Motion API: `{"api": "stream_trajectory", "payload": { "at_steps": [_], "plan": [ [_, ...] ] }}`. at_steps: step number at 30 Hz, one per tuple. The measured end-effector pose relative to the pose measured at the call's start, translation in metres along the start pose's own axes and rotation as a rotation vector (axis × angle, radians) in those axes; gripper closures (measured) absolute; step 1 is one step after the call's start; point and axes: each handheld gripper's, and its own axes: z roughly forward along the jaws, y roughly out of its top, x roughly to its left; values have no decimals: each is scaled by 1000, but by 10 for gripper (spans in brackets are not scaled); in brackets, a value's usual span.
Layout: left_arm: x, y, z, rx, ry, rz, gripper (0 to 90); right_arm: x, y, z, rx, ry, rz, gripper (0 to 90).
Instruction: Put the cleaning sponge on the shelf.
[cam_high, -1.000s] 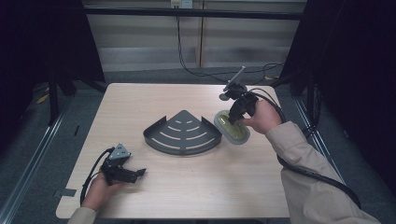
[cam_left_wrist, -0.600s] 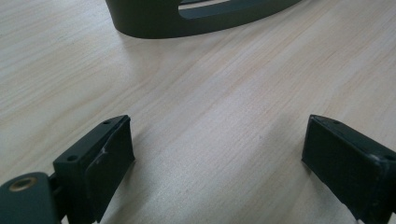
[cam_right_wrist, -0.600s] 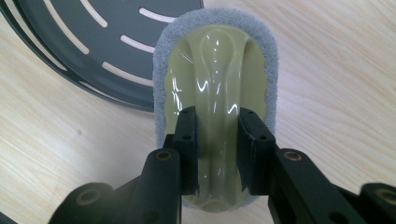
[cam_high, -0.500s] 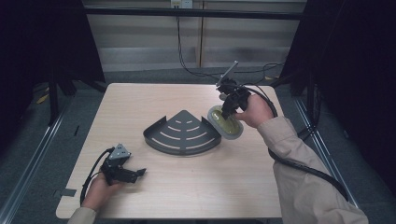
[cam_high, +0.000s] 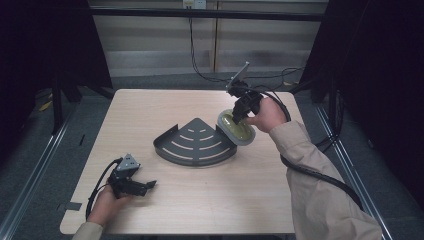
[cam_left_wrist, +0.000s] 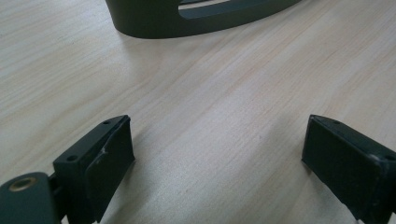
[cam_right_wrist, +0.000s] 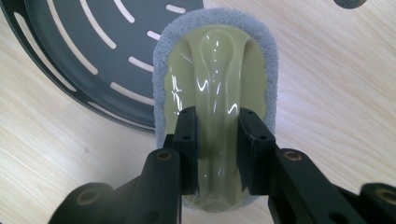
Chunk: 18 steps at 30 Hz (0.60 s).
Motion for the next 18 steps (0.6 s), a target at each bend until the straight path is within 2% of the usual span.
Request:
{"api": "stream_trajectory", "payload": {
  "at_steps": [9,18],
  "plan": [
    [0,0,0,0,0,0,83,4,9,1,0,-9,-14,716],
    [0,0,0,-1,0,-1,83,8,16,7,-7,5,-23,717]
  ]
}}
